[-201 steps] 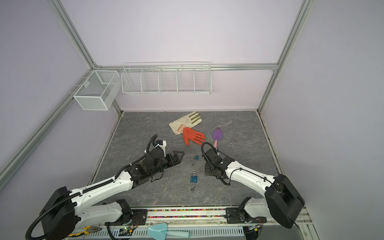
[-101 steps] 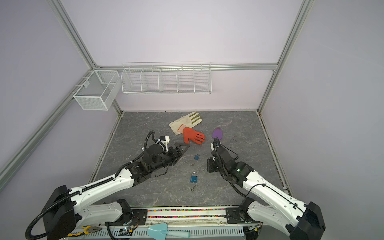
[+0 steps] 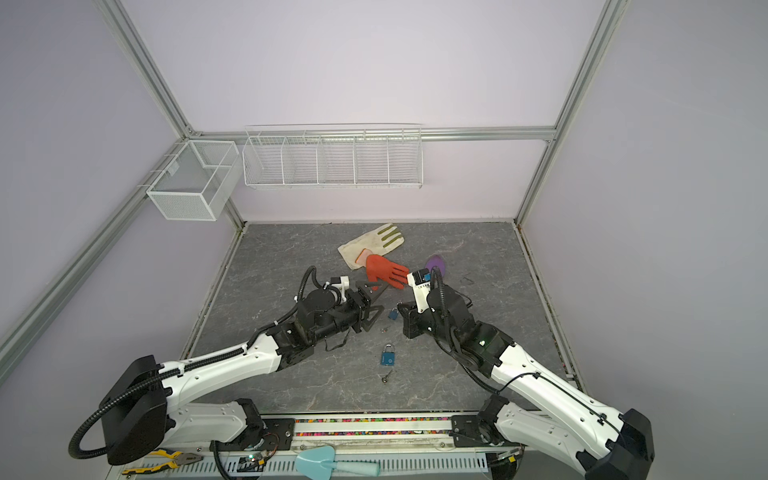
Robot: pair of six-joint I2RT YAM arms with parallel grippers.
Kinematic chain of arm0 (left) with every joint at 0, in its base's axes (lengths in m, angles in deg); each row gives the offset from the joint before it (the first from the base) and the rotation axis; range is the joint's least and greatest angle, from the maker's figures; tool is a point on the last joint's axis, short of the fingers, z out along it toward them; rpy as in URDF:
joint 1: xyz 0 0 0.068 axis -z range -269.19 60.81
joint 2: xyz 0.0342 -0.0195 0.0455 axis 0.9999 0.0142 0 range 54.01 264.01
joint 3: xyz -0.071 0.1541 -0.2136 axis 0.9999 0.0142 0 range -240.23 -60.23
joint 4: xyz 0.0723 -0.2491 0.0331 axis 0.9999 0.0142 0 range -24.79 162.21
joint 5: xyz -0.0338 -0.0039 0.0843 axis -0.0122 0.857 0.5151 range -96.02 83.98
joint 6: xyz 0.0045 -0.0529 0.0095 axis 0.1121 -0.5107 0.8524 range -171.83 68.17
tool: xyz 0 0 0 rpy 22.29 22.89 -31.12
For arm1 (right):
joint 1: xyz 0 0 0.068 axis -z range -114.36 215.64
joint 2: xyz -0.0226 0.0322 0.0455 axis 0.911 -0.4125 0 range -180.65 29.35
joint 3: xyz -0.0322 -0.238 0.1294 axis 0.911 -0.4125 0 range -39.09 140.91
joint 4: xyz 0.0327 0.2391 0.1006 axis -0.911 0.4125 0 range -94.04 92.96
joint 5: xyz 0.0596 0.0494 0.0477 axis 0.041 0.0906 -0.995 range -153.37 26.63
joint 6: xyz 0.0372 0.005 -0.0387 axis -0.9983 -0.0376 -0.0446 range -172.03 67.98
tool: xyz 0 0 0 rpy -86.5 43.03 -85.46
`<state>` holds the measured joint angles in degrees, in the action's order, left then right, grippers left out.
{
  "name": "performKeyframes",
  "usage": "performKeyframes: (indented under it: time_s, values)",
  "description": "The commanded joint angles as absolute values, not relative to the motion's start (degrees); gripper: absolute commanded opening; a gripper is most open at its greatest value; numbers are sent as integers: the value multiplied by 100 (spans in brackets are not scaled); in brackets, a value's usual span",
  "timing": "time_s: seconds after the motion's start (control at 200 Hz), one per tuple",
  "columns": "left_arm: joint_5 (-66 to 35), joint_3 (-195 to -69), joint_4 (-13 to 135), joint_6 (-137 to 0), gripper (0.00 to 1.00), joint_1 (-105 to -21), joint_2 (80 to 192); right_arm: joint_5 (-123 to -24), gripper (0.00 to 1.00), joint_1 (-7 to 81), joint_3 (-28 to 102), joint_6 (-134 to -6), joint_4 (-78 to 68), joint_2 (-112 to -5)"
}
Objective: Unlock with the key
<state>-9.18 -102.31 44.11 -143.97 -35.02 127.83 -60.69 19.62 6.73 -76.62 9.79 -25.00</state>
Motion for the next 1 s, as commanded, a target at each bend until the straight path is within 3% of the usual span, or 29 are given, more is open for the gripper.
performKeyframes:
  time_s: [0.0,0.605,0.995]
  values:
    - [-891,-10428,3880,-14933,80,-3478,12975,-6382,7,1859,877,-7331,243,-2697]
    - [-454,-10207,3738,-15055,62,-3478,12557,-6574,7,1638,940,-7110,-270,-3051]
    - [-182,-9989,3722,-15002,44,-3478,12421,-6598,7,1561,877,-7009,-163,-2943]
